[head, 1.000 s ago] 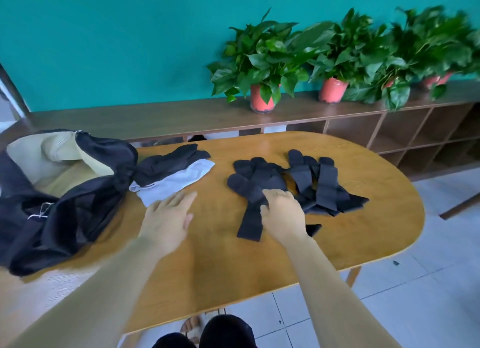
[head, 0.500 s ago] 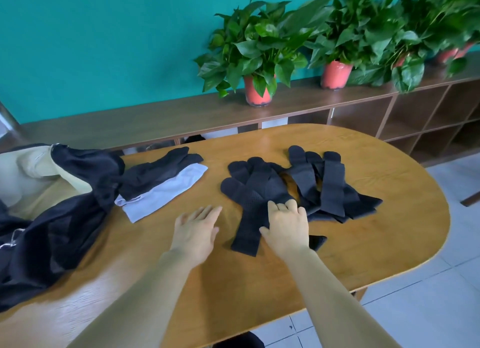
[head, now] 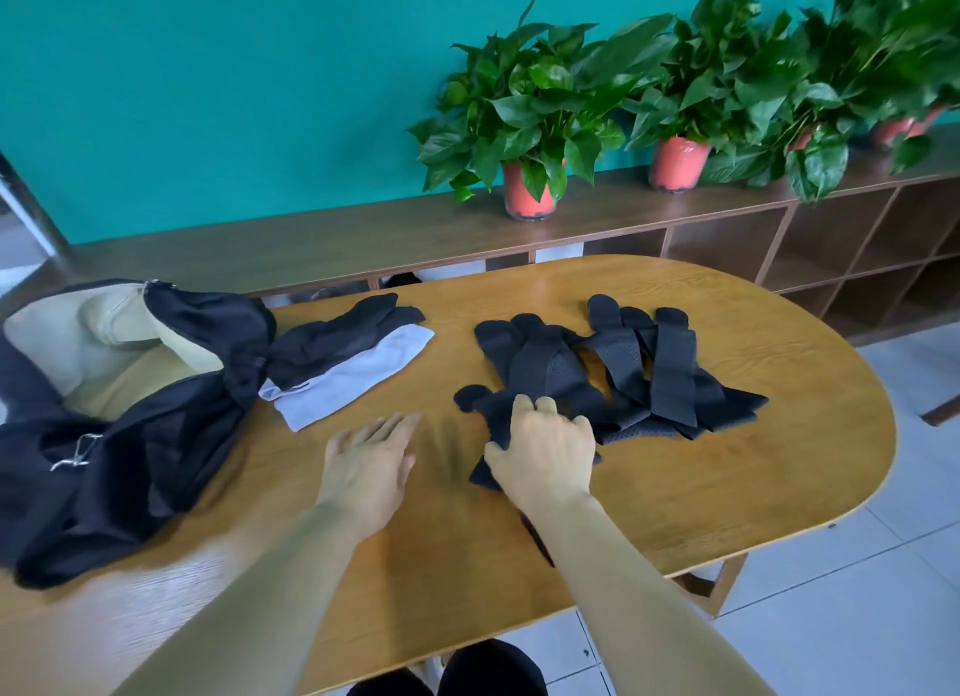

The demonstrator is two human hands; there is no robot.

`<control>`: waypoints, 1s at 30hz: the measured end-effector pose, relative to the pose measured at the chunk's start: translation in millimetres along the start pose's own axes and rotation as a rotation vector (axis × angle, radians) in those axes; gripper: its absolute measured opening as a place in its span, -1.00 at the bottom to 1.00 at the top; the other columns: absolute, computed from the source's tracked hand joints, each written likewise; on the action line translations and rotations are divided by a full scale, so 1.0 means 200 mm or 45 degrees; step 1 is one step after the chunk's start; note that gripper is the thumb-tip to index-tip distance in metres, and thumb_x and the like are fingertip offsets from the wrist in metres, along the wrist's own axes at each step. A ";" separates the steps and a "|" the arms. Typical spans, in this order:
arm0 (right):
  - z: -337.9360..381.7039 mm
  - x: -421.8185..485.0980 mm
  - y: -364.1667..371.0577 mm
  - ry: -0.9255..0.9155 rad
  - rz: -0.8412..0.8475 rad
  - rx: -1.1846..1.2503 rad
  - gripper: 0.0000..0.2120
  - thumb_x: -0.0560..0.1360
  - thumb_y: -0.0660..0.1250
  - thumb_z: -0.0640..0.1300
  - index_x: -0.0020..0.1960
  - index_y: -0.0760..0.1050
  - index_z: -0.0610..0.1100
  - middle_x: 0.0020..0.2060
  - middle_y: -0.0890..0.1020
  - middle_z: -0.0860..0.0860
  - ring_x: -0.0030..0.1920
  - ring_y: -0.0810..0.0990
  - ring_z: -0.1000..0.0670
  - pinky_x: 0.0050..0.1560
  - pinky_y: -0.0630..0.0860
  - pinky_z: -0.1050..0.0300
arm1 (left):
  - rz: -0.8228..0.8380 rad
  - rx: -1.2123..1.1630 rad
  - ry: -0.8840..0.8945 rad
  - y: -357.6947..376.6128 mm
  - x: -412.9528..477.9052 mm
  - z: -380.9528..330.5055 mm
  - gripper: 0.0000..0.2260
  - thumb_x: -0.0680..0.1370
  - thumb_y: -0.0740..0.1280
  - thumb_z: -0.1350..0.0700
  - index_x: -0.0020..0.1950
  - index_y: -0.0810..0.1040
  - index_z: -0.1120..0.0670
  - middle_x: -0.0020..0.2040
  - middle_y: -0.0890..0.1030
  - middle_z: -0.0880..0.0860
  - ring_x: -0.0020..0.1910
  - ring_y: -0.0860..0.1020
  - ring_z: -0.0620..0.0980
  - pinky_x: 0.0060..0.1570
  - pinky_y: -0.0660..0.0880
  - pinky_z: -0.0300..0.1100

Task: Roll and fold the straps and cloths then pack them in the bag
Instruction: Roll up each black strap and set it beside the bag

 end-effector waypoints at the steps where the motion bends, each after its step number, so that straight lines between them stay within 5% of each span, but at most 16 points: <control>1: 0.05 -0.02 0.00 -0.015 0.013 0.022 -0.63 0.43 0.32 0.10 0.08 0.47 -0.15 -0.10 0.57 -0.05 -0.19 0.58 -0.08 -0.16 0.25 0.08 | -0.005 0.000 -0.007 -0.01 -0.03 0.03 -0.55 0.67 0.04 0.04 0.56 0.03 -0.10 0.54 0.16 -0.09 0.52 0.11 -0.07 0.45 -0.01 -0.01; 12: 0.43 -0.18 0.17 0.002 0.110 0.121 -0.47 0.50 0.23 0.24 0.20 0.41 -0.18 0.01 0.56 -0.06 -0.05 0.58 -0.09 -0.13 0.37 0.08 | 0.071 0.030 -0.105 0.02 -0.33 0.33 -0.53 0.66 0.03 -0.09 0.55 0.00 -0.15 0.55 0.12 -0.11 0.53 0.07 -0.07 0.47 -0.02 0.03; 17: 0.43 -0.16 0.11 -0.130 -0.017 -0.049 -0.70 0.31 0.46 -0.02 -0.02 0.63 -0.14 -0.25 0.64 -0.05 -0.15 0.55 -0.13 -0.21 0.42 0.00 | 0.037 -0.044 -0.031 0.01 -0.30 0.25 -0.49 0.61 0.01 -0.24 0.54 0.03 -0.18 0.57 0.07 -0.08 0.54 0.02 -0.06 0.46 -0.02 0.04; 22: 0.27 -0.16 0.18 -0.080 0.188 -0.190 -0.68 0.50 0.20 -0.10 0.24 0.46 -0.09 0.20 0.52 -0.08 0.41 0.19 -0.20 0.30 0.15 -0.16 | 0.221 -0.108 0.143 0.10 -0.24 0.04 -0.31 0.49 0.03 -0.40 0.55 -0.06 -0.20 0.57 -0.18 -0.07 0.53 -0.25 -0.05 0.46 -0.18 0.10; 30: 0.19 -0.19 0.25 -0.123 0.323 -0.251 -0.71 0.55 0.12 -0.10 0.19 0.50 -0.05 0.24 0.50 -0.03 0.45 0.12 -0.15 0.36 0.08 -0.18 | 0.390 0.072 0.124 0.20 -0.29 0.17 -0.17 0.40 0.07 -0.49 0.55 -0.11 -0.18 0.56 -0.28 -0.05 0.51 -0.33 -0.01 0.44 -0.27 0.18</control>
Point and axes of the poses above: each hand's wrist, its own x-axis towards the middle knuckle, its own y-axis out of the palm, z = x × y, the point moved 10 cm from there along x, towards the middle knuckle
